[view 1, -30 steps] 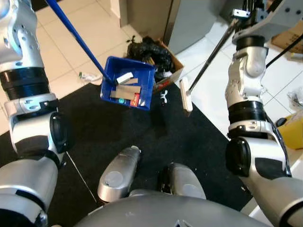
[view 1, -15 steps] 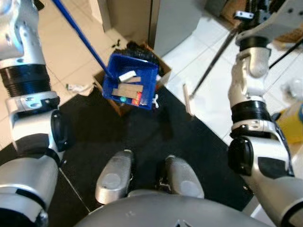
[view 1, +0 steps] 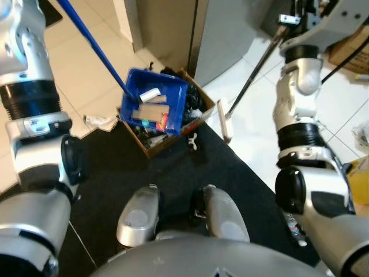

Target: Sweep floor

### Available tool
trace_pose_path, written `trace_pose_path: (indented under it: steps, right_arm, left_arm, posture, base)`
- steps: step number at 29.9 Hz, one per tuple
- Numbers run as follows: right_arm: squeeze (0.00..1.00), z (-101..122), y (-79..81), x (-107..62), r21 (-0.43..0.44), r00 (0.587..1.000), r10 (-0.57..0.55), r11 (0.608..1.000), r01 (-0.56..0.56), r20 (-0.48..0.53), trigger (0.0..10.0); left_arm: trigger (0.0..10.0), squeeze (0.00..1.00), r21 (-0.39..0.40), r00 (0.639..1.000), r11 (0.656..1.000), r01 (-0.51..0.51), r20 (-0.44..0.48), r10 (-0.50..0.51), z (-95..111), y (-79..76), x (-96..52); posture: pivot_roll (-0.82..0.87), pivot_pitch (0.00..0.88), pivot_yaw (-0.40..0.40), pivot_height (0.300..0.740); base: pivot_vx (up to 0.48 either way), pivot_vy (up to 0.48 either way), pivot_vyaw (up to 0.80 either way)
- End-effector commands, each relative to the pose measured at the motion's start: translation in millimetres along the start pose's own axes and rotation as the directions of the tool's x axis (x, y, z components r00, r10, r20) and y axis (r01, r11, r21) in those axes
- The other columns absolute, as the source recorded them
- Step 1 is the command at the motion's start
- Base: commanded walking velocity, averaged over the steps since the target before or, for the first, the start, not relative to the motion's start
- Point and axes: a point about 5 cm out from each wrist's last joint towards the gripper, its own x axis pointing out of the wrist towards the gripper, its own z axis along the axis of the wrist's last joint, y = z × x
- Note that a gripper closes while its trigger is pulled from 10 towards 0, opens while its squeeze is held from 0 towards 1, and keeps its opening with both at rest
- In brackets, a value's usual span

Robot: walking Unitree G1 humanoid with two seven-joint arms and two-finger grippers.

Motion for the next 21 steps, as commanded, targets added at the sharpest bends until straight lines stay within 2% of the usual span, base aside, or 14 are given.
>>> trace_pose_path:
  steps: [1, 7, 13, 15, 19, 21]
  right_arm:
    - [0.00, 3, 6.4, 2.1, 0.009, 1.000, 0.019, 1.000, -0.019, 0.018, 10.0]
    - [0.00, 1, 6.4, 1.5, 0.011, 1.000, 0.019, 1.000, -0.019, 0.012, 10.0]
    - [0.00, 1, 6.1, 0.9, 0.011, 1.000, 0.017, 1.000, -0.017, 0.009, 10.0]
    - [0.00, 0, 6.2, 0.7, 0.011, 1.000, 0.016, 1.000, -0.016, 0.007, 10.0]
    - [0.00, 0, 6.4, 0.5, 0.012, 1.000, 0.016, 1.000, -0.016, 0.006, 10.0]
    - [0.00, -2, 6.3, -0.7, 0.014, 1.000, 0.015, 1.000, -0.015, 0.002, 10.0]
  left_arm:
    - [10.0, 0.00, -0.003, 0.998, 1.000, -0.009, 0.062, 0.010, 15, 5.0, 1.8]
    - [10.0, 0.00, 0.008, 0.998, 1.000, -0.006, 0.066, 0.006, 16, 4.9, 1.9]
    - [10.0, 0.00, 0.063, 0.997, 0.998, 0.010, 0.074, -0.015, 18, 3.0, 2.7]
    - [10.0, 0.00, 0.102, 0.996, 0.995, 0.023, 0.088, -0.032, 21, 1.5, 3.9]
    - [10.0, 0.00, 0.117, 0.994, 0.992, 0.036, 0.103, -0.048, 24, 0.5, 4.9]
    - [10.0, 0.00, 0.151, 0.989, 0.987, 0.057, 0.124, -0.076, 29, -0.7, 6.2]
  posture:
    - [0.24, 0.000, -0.012, 0.740]
    - [0.24, 0.000, -0.011, 0.740]
    - [0.24, 0.000, -0.011, 0.740]
    - [0.24, 0.000, -0.009, 0.740]
    - [0.24, 0.000, -0.007, 0.740]
    - [0.24, 0.000, -0.006, 0.740]
  base:
    - [0.454, 0.000, 0.00]
    - [0.452, 0.000, 0.00]
    - [0.311, 0.000, 0.00]
    - [0.000, 0.000, 0.00]
    - [0.000, 0.000, 0.00]
    - [0.000, 0.000, 0.00]
